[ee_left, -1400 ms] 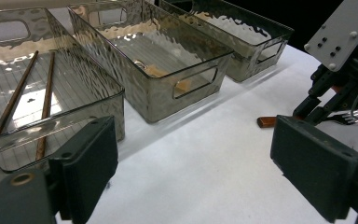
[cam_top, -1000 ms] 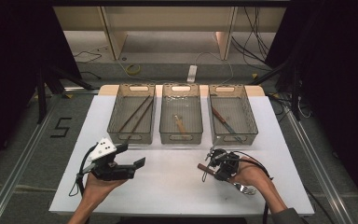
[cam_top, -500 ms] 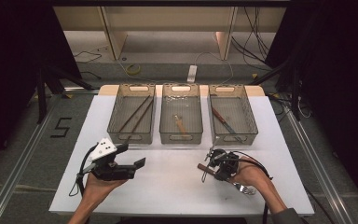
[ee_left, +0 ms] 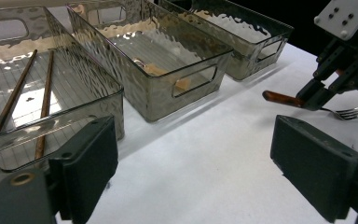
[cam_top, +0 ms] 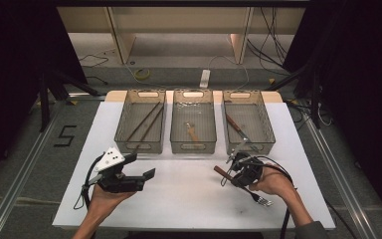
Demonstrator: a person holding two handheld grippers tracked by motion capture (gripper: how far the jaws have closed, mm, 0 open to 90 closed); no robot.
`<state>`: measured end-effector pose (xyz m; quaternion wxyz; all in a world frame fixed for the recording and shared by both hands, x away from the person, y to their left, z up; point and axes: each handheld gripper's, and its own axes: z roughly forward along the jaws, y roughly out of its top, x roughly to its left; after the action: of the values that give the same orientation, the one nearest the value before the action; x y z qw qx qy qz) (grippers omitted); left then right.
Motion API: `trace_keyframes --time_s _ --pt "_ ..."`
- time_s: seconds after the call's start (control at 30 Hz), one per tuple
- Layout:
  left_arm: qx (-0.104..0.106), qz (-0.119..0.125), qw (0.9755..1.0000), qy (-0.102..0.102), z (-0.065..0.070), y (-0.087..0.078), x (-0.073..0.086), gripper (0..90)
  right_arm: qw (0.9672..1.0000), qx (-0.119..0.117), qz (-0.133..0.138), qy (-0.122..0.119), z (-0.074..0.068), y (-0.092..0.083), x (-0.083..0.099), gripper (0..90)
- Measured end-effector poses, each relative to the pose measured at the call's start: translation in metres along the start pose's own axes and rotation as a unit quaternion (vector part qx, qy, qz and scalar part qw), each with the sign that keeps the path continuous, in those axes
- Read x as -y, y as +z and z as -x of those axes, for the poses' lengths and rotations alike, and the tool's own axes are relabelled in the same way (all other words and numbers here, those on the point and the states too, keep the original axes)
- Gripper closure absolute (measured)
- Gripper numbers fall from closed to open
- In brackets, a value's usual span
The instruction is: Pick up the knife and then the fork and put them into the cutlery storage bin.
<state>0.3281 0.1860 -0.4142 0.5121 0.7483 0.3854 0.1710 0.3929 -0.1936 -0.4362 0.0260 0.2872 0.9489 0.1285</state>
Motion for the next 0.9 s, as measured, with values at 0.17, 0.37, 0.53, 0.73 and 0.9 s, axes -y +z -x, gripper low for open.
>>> trace_keyframes --time_s 0.17,0.37,0.53,0.73,0.9 --pt "0.001 0.0 1.0 0.0 0.0 0.0 0.0 14.2 0.9999 -0.002 0.01 0.007 0.004 -0.003 0.002 77.7" --pt "0.0 0.0 1.0 -0.001 0.0 0.0 0.0 14.2 0.9994 -0.003 0.028 0.019 0.008 -0.008 0.004 77.7" --pt "0.0 0.0 1.0 -0.001 0.0 0.0 0.0 14.2 0.9989 -0.002 0.039 0.027 0.011 -0.012 0.006 77.8" --pt "-0.001 0.0 1.0 -0.002 -0.001 0.0 0.0 14.2 0.9978 -0.006 0.058 0.031 0.016 -0.022 0.007 77.8" --pt "-0.002 0.0 1.0 -0.002 -0.001 -0.001 0.0 14.2 0.9957 -0.007 0.083 0.04 0.022 -0.033 0.006 77.8"
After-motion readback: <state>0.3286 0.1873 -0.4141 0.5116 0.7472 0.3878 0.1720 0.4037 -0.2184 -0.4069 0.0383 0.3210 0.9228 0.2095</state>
